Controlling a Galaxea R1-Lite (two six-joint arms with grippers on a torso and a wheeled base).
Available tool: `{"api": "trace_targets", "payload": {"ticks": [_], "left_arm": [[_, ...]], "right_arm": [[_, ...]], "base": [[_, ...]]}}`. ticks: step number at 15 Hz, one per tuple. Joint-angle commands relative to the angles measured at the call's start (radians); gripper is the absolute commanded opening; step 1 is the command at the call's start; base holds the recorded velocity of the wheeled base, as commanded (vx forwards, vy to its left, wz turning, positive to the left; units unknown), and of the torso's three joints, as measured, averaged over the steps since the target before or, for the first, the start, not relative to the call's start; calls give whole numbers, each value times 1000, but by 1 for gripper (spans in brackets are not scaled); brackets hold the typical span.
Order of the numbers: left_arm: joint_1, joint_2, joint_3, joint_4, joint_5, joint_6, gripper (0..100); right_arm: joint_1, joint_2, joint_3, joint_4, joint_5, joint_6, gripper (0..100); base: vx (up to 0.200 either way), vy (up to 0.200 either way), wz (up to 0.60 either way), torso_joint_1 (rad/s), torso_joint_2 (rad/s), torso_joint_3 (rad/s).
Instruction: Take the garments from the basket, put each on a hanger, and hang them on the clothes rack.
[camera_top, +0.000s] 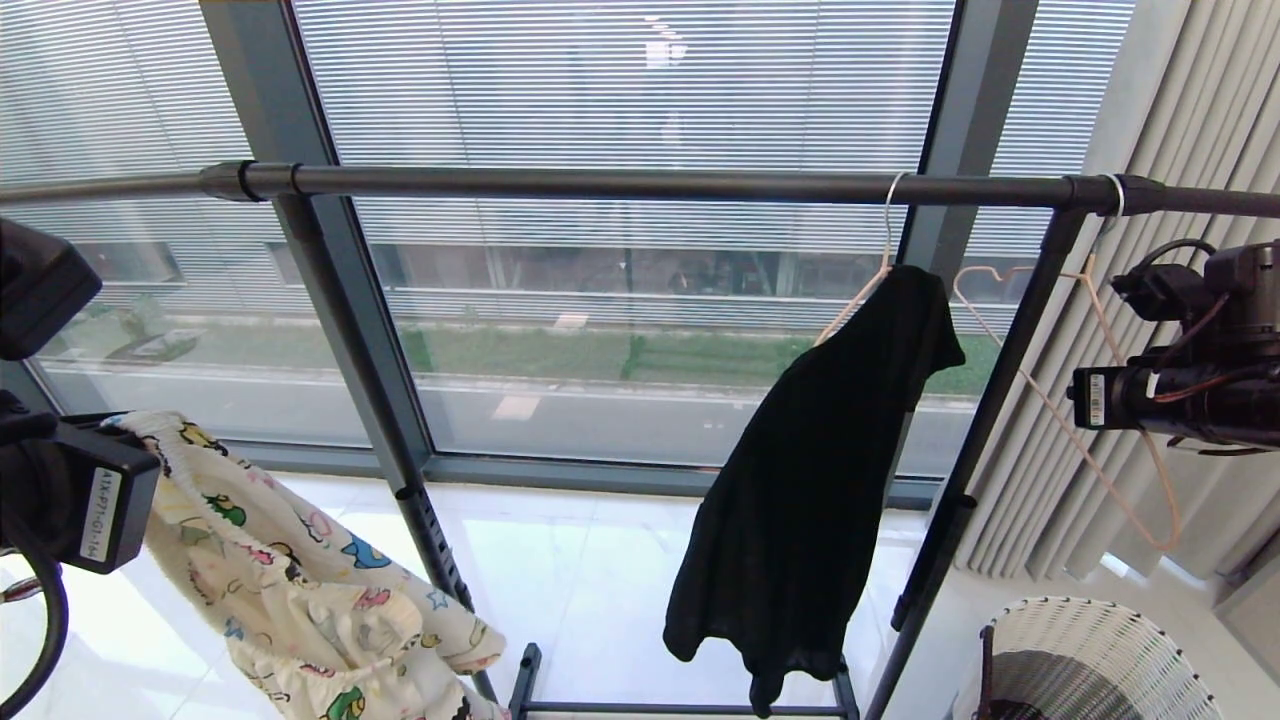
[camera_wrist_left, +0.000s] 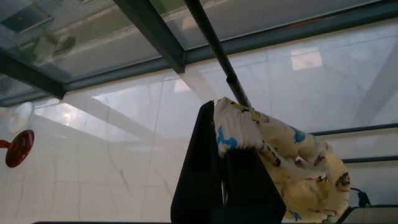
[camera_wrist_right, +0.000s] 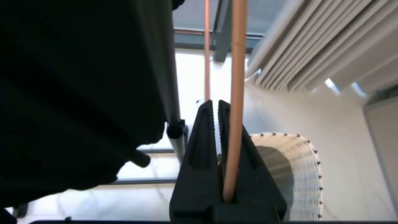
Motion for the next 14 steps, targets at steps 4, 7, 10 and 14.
{"api": "trace_targets", "payload": {"ticks": [4,7,10,14], "left_arm": [[0,-3,1,0,1,0,0],[0,-3,0,0,1,1,0],[0,-9,0,-26,4,23,0],[0,-21,26,-92,8,74,0]], "right_arm": [[2,-39,0,-1,-35,6,0],[8,-103,32,-35,-37,6,0],[16,-189,119,-77,-43,1,0],[25,-339,242,-103,-43,0,0]], "base": [[0,0,0,0,0,0],[0,0,0,0,0,0],[0,0,0,0,0,0],[-50,0,0,1,1,-1]]}}
